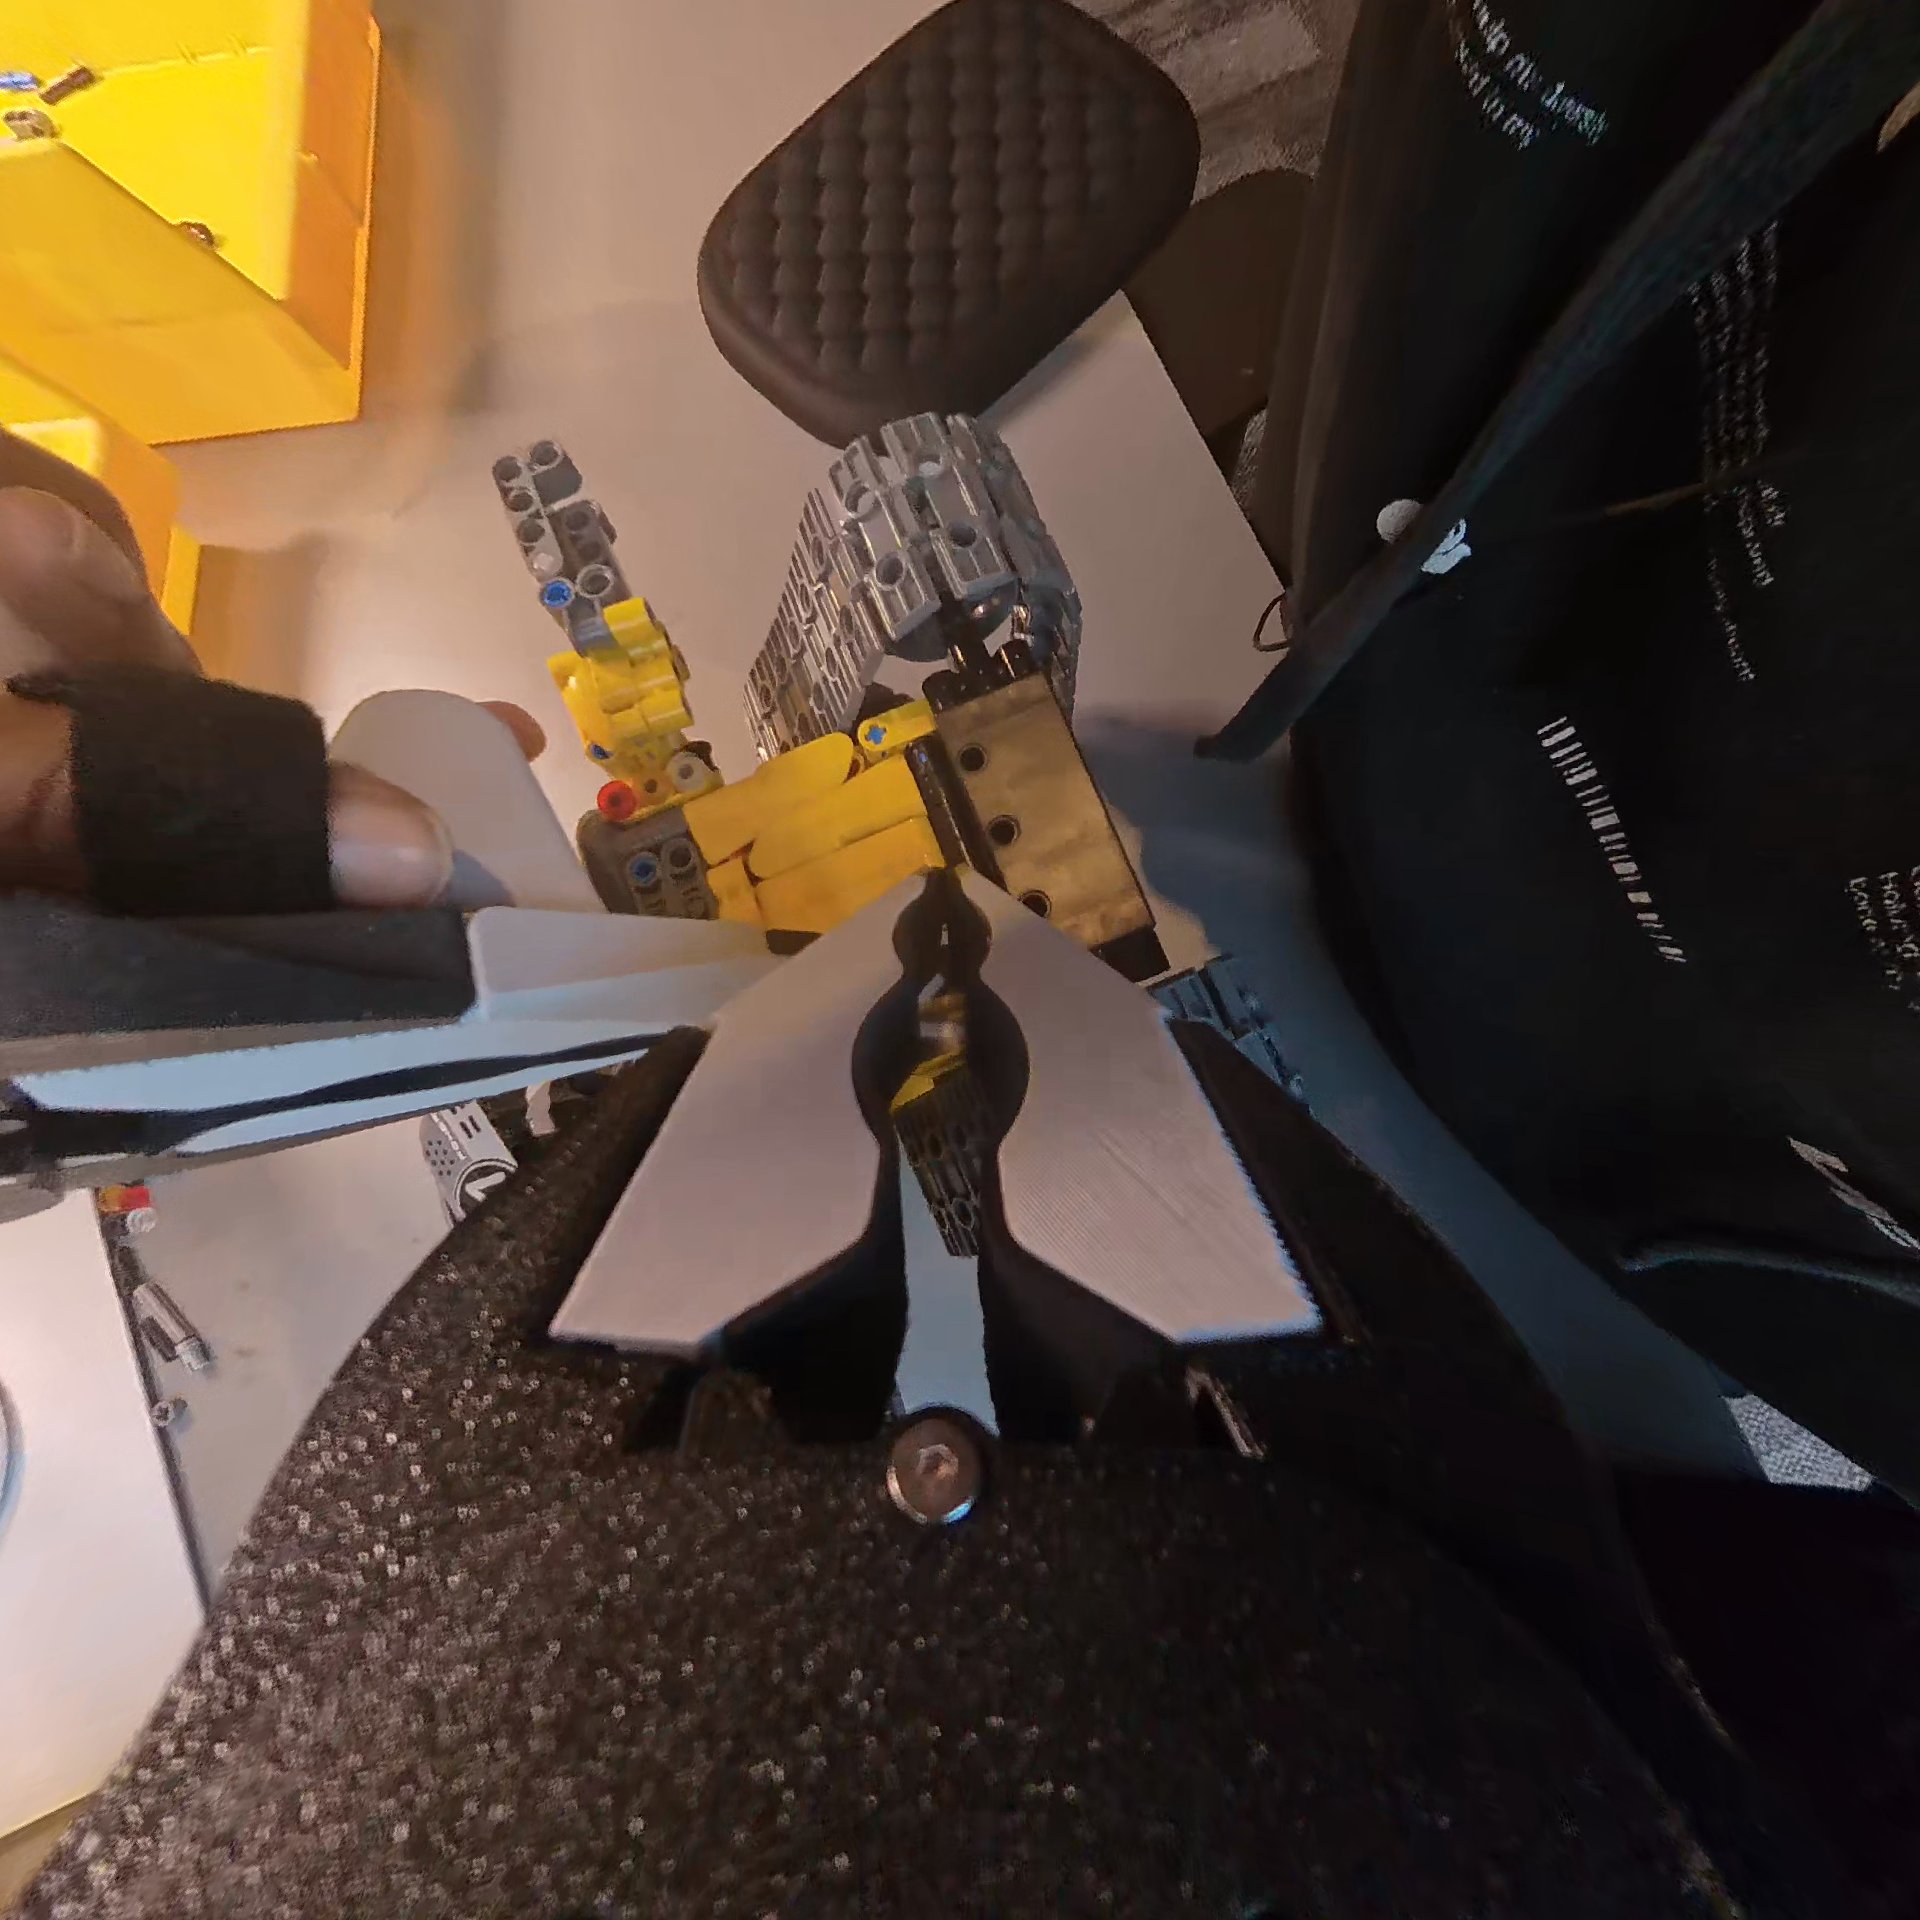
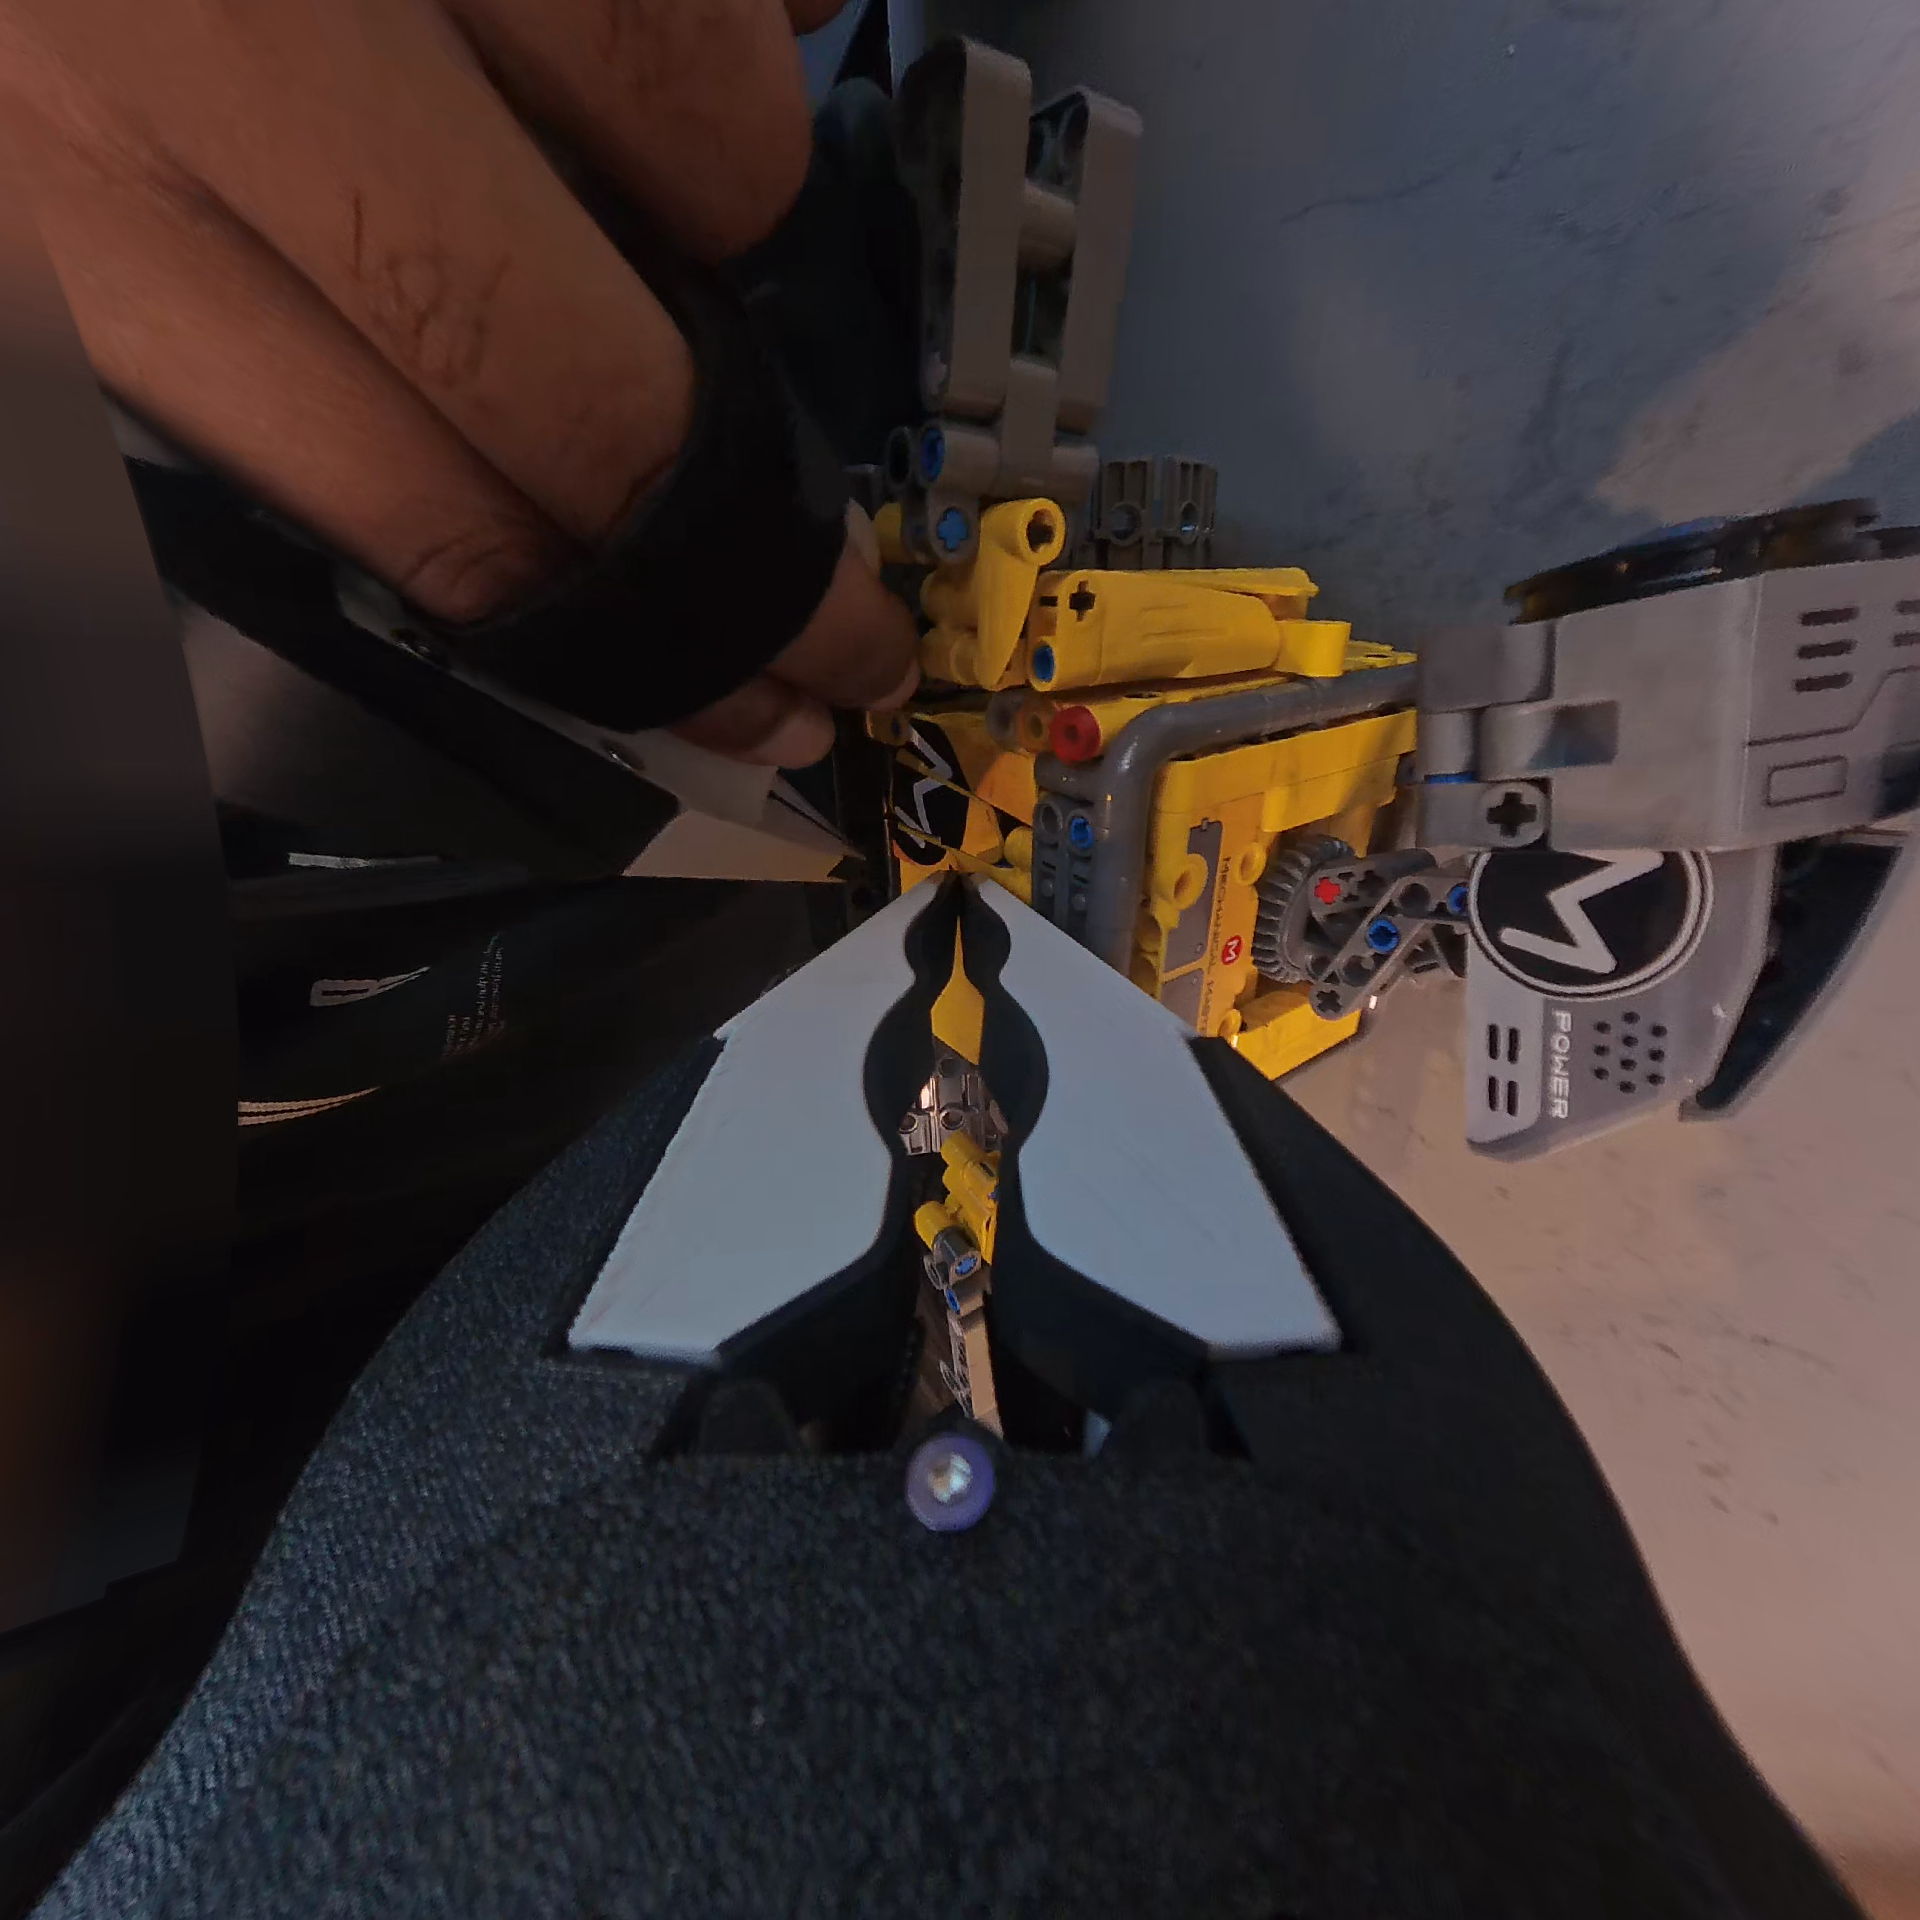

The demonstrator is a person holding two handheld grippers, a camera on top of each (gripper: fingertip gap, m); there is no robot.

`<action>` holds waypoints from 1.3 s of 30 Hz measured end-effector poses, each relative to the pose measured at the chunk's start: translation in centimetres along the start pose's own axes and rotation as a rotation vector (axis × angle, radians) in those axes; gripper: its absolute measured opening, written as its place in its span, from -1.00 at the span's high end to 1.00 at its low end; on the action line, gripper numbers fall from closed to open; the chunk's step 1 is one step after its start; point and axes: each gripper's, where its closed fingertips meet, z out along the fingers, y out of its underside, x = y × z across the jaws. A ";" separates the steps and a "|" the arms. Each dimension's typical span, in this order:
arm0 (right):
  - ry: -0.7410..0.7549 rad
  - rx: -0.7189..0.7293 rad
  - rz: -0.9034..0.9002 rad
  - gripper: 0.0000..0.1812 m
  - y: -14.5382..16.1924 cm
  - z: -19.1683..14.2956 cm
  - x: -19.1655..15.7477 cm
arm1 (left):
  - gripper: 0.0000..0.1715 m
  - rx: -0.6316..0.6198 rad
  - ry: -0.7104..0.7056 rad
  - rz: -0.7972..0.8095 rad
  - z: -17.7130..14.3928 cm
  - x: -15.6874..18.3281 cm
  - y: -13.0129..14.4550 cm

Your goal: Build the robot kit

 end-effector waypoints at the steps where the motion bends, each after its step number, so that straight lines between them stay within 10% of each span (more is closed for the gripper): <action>1: 0.001 0.000 0.000 1.00 0.0 0.0 0.0 | 1.00 -0.015 0.008 0.005 0.1 0.2 0.2; 39: 0.027 -0.006 0.006 1.00 0.1 0.2 0.1 | 1.00 -0.103 -0.012 -0.011 0.6 0.1 0.9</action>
